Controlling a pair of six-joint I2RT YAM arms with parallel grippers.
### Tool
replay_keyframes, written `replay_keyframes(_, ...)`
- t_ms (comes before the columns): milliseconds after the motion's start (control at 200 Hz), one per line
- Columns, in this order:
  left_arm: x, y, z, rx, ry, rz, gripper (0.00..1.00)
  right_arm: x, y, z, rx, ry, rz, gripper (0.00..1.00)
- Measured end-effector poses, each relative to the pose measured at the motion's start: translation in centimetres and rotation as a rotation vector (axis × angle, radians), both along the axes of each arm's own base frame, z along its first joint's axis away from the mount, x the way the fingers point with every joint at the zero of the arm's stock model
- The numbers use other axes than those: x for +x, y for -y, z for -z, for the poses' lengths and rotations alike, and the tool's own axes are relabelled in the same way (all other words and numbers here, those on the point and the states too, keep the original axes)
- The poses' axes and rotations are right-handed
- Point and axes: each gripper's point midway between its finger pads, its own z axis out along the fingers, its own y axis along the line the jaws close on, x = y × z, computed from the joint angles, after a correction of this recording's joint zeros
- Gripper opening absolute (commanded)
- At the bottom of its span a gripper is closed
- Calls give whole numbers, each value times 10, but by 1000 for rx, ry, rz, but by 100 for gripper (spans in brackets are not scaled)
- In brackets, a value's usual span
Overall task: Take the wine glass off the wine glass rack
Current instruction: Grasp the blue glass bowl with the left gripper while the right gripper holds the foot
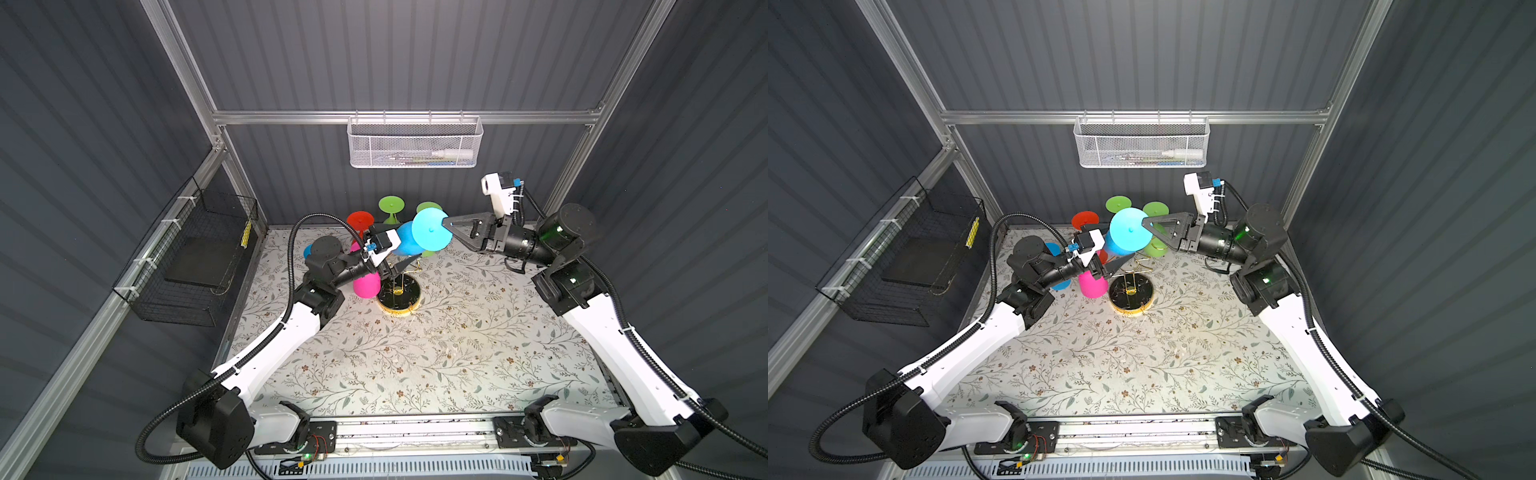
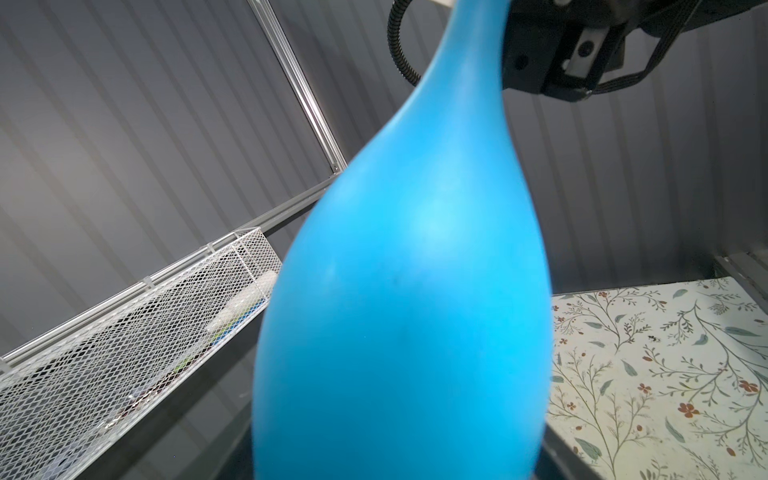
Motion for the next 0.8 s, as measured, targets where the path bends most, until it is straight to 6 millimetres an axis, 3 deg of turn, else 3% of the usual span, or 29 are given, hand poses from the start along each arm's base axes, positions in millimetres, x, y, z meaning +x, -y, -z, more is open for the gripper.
replay_keyframes(220,-3,-10,0,28,-49,-50,78,7,3,17,-75,0,73,70)
replay_keyframes(290,0,-14,-2,37,-85,-80,78,11,10,20,-114,15,130,83)
replay_keyframes(360,3,-17,-7,42,-125,-111,78,12,19,20,-147,45,197,83)
replay_keyframes(640,2,-36,-14,71,-305,-210,78,9,72,4,-284,264,538,69)
replay_keyframes(800,3,-44,-11,103,-431,-262,77,22,80,6,-381,377,657,69)
